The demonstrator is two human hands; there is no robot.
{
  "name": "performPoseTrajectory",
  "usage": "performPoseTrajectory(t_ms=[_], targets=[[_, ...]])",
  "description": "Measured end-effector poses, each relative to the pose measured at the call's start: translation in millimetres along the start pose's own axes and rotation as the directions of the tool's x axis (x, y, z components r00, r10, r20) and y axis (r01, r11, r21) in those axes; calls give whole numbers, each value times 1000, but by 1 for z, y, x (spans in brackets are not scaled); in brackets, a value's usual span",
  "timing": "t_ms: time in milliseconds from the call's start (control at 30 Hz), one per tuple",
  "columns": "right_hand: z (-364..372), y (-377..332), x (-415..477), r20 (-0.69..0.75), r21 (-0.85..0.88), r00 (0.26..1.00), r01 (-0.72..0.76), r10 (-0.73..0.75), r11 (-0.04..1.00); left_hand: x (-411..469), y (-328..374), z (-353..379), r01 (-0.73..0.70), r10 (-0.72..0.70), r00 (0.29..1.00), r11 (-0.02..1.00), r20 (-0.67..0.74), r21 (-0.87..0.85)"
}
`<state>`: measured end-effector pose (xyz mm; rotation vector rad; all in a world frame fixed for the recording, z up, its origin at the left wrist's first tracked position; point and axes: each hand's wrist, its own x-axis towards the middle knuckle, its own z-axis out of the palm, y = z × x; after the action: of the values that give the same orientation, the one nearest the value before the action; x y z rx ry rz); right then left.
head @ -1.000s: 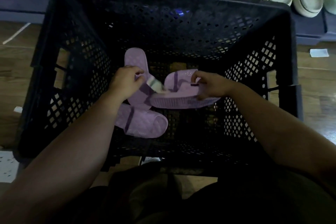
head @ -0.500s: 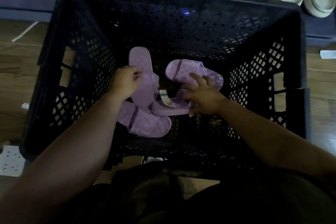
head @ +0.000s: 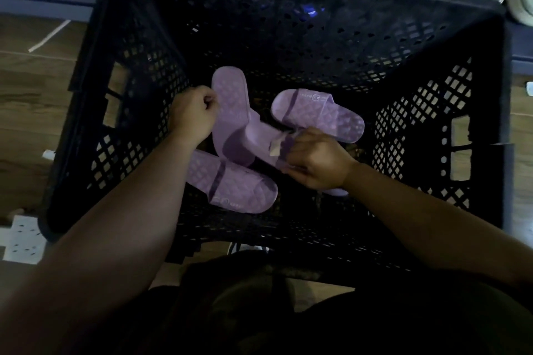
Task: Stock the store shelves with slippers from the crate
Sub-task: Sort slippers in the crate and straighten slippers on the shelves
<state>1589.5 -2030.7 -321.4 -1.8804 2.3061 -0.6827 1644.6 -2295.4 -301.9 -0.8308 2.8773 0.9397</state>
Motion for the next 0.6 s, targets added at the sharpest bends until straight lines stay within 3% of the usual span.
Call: performPoseTrajectory(t_ms=[67, 233, 367, 433, 500, 600], targets=[[-5, 1, 16, -14, -19, 1000, 2, -2, 1000, 1, 2, -1, 10, -9, 1000, 1000, -11, 6], [14, -1, 59, 210, -94, 978, 18, 2, 995, -1, 2, -4, 42, -43, 999, 999, -15, -17], [33, -26, 66, 301, -51, 954, 17, -1, 999, 1, -2, -16, 94, -97, 995, 993, -35, -78], [41, -23, 59, 341, 63, 937, -100, 73, 993, 2, -4, -20, 123, -129, 990, 987, -53, -100], [44, -16, 59, 444, 166, 887, -223, 129, 961, 2, -4, -23, 133, -142, 987, 985, -72, -112], [38, -16, 68, 596, 152, 798, -224, 92, 962, 2, -2, -23, 114, -123, 991, 986, -61, -123]])
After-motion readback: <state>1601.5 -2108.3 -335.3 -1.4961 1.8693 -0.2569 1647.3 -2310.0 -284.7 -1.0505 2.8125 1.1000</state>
